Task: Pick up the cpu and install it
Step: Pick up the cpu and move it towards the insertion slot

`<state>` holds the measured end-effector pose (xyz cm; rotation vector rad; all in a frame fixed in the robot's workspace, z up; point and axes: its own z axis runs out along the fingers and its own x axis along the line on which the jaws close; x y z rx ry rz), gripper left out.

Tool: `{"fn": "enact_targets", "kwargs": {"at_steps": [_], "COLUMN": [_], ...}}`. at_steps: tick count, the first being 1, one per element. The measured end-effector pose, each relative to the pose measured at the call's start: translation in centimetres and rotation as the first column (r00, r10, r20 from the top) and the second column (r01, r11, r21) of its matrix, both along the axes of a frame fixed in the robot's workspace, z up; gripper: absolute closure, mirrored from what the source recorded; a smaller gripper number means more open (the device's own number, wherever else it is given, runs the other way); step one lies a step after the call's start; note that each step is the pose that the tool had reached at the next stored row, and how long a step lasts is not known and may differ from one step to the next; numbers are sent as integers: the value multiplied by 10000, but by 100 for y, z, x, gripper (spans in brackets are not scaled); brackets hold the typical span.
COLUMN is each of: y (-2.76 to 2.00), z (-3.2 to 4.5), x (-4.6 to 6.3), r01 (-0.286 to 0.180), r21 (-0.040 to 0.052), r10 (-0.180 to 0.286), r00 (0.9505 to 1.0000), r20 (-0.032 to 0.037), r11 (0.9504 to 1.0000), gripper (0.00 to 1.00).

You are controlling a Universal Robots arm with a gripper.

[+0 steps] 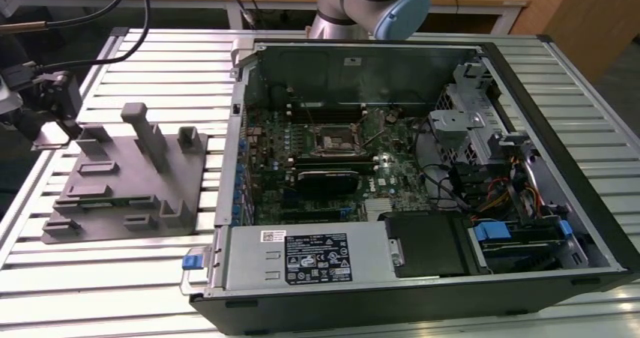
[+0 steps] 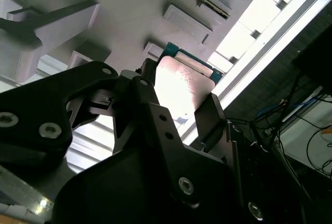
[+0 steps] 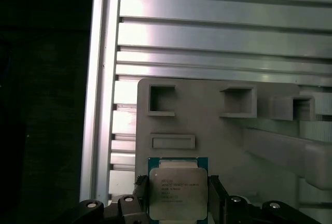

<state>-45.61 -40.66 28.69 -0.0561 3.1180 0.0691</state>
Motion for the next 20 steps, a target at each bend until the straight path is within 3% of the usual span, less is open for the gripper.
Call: {"fn": "enact_targets", "kwargs": {"at_steps": [20], "y": [0], "z": [87], "x": [0], "r01": [0], "r21": [1], "r10": [0], "r00": [10000], "r20": [1], "r11": [10000], "gripper": [46]}}
